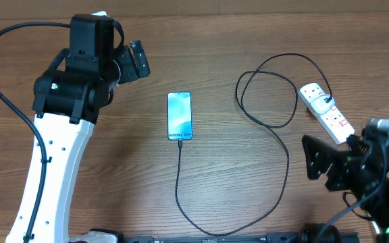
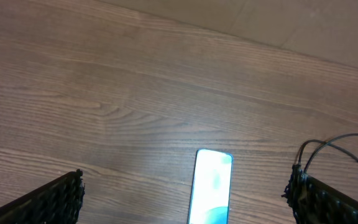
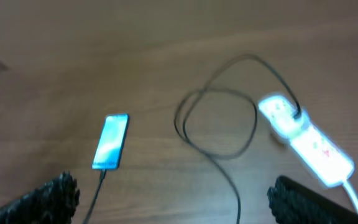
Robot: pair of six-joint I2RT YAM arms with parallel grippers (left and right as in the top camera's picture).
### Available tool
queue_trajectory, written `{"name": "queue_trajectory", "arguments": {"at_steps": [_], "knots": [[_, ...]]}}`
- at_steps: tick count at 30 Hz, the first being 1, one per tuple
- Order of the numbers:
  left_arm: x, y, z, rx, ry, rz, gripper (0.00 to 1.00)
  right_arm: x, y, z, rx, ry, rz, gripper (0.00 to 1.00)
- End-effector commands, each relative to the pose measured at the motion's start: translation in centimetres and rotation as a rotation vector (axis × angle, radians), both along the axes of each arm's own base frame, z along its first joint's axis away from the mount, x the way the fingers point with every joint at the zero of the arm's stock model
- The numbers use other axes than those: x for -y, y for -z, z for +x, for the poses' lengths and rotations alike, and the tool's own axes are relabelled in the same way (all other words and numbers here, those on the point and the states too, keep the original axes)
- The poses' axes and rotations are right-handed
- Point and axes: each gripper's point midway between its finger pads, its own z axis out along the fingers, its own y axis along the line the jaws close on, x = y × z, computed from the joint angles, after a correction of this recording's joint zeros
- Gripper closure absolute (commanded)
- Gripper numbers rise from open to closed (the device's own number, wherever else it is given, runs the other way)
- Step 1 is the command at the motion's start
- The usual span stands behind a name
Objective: Plug charger to phone and switch on socket
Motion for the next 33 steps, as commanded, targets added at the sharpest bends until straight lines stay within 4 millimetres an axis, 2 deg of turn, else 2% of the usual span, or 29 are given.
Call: {"name": "queue_trajectory", "arguments": {"at_steps": [1,6,13,22,33], "knots": [[-0.1,0.2,0.1,-0.002,-0.014,0.003,0.00,-0.2,1.7,-0.3,0.041,-0.030,-0.053,0.00],[-0.2,0.2,0.1,-0.002,-0.015,0.003,0.00,-0.6,4.1,0.4,0.143,-0.056,-0.063,0.00],[-0.1,0.2,0.0,-0.003,-0.015,0.003,0.00,-1.9,8.4,1.7,0.300,-0.123,-0.086,0.00],[-0.1,0.2,0.1,-0.002,-0.014,0.003,0.00,-2.4,10.7,2.7,0.509,-0.143,-0.110,0.00],[-0.1,0.2,0.0,-0.003,-0.014,0.003,0.00,-1.8,12.7,4.8,0.618,-0.091,-0.122,0.00]]}}
